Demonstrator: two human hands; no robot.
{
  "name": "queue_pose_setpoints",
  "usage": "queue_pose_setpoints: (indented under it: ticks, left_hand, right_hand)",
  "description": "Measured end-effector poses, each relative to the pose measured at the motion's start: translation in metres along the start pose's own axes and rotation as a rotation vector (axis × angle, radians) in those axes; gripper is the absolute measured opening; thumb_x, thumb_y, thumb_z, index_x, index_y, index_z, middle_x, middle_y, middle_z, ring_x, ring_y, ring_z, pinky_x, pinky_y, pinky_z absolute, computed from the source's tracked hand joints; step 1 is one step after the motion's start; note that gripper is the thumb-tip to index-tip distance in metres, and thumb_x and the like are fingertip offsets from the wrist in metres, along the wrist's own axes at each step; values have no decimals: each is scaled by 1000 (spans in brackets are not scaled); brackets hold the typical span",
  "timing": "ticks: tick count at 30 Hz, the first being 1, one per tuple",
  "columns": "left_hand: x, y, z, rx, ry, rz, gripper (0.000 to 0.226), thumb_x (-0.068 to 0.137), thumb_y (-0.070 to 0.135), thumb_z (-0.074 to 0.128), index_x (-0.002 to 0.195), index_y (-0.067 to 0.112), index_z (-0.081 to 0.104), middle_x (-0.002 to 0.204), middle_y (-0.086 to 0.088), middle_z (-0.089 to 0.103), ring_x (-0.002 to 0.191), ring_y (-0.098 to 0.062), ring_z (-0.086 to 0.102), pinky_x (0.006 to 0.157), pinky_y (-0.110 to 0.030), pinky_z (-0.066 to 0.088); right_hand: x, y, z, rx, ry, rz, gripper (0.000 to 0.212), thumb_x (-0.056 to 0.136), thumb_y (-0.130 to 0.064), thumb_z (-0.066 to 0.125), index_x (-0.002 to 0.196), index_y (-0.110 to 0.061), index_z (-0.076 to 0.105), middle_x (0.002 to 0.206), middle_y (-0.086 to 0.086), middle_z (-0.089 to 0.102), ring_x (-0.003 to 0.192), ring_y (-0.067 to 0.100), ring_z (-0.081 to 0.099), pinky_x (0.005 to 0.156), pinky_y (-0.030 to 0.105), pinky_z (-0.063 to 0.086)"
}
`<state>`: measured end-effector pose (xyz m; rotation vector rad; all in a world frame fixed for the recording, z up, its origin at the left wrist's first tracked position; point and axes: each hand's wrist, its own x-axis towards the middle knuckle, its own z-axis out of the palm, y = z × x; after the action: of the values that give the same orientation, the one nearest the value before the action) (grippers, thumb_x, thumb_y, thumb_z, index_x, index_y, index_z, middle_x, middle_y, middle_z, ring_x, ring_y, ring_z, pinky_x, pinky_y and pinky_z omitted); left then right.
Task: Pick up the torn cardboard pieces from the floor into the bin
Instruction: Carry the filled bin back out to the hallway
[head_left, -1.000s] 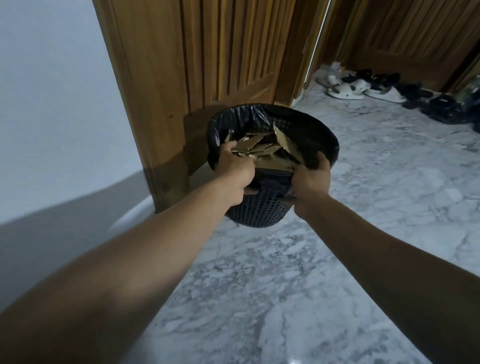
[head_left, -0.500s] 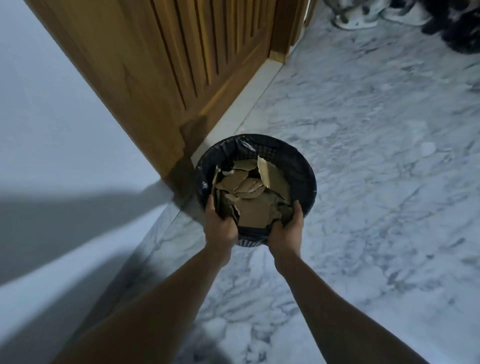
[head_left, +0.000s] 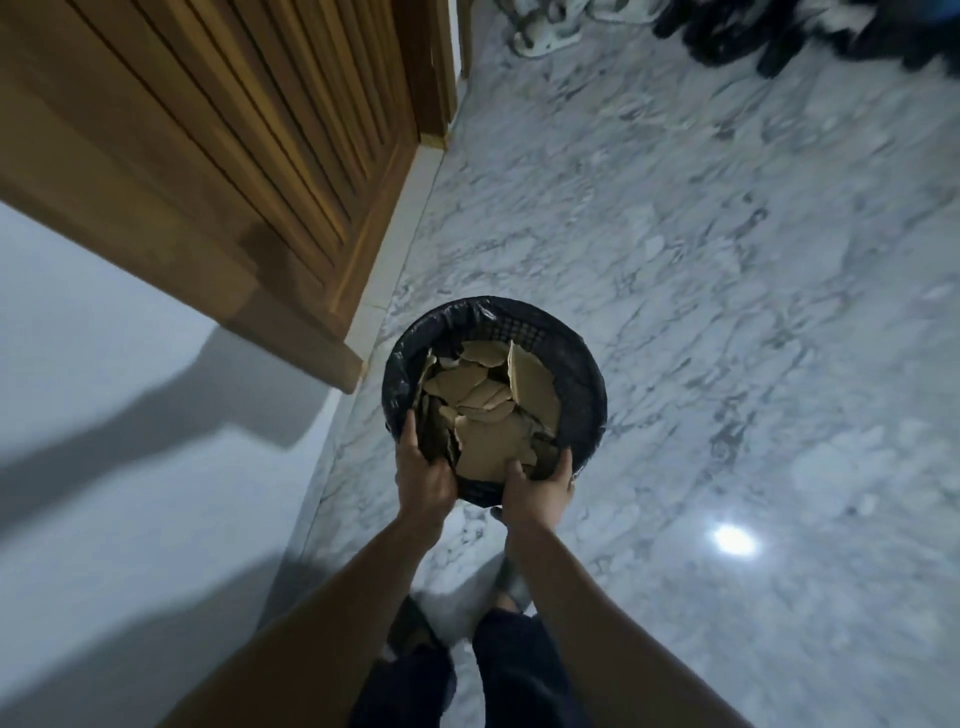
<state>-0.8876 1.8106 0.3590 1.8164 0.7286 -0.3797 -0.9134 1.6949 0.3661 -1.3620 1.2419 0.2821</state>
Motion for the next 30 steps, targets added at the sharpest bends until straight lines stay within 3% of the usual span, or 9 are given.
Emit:
queue_pose_setpoints:
  ticks: [4,8,12,14,16,20,24,26,30]
  left_hand:
    - [-55,44,10,20,-38,23,71,93,10,46,154,37,21,155,-6,39,133,-32,46,105,-51,45]
    - [-65,86,33,26,-74,10,71,97,4,43,155,37,20,161,-5,28,139,-33,39,104,-45,46]
    - [-48,118,55,43,-133,58,71,97,10,48,155,41,20,159,-5,31,140,-32,39,105,-38,44]
    - [-24,130,66,49,-166,106,76,90,17,49,147,58,20,157,-5,35,138,-33,42,105,-48,47]
    - [17,138,77,105,-182,180,71,92,29,48,150,54,14,155,-7,39,135,-33,46,102,-54,47]
    - [66,212,89,131,-250,167,73,94,37,49,150,56,6,148,0,48,121,-31,59,90,-48,56]
    - [117,274,114,65,-452,-38,57,99,20,52,146,48,36,137,-2,55,101,-32,67,55,-37,60]
    - [135,300,132,39,-472,-25,57,99,7,49,143,42,43,138,-5,56,100,-31,66,59,-39,62]
    - [166,348,178,16,-452,35,63,98,3,53,146,42,40,145,-4,50,115,-34,59,78,-49,61]
  right_hand:
    - [-31,-26,-49,131,-17,-26,65,91,-4,50,94,-69,45,117,-1,59,93,32,63,70,60,60]
    - [-37,-64,-81,93,-54,-133,64,90,5,39,109,-55,52,105,3,61,80,29,62,62,59,60]
    - [-19,-95,-87,101,20,-228,73,86,5,41,108,-65,48,110,6,63,86,32,63,71,56,61]
    - [-6,-117,-83,144,29,-236,76,86,5,43,125,-60,43,110,5,62,84,28,62,69,54,61]
    - [10,-146,-79,162,42,-215,85,84,8,44,131,-62,39,107,2,60,80,25,60,69,54,61]
    - [46,-212,-71,161,62,-227,95,80,11,45,104,-81,40,101,2,60,76,32,59,61,65,56]
    - [72,-276,-69,159,57,-267,91,82,8,46,103,-80,41,106,-9,61,87,37,67,59,62,58]
    - [81,-310,-70,177,53,-257,86,85,7,46,109,-75,43,106,-13,57,88,37,67,60,58,60]
    - [111,-372,-74,217,112,-248,85,85,5,46,84,-80,45,108,-2,58,87,40,66,63,60,59]
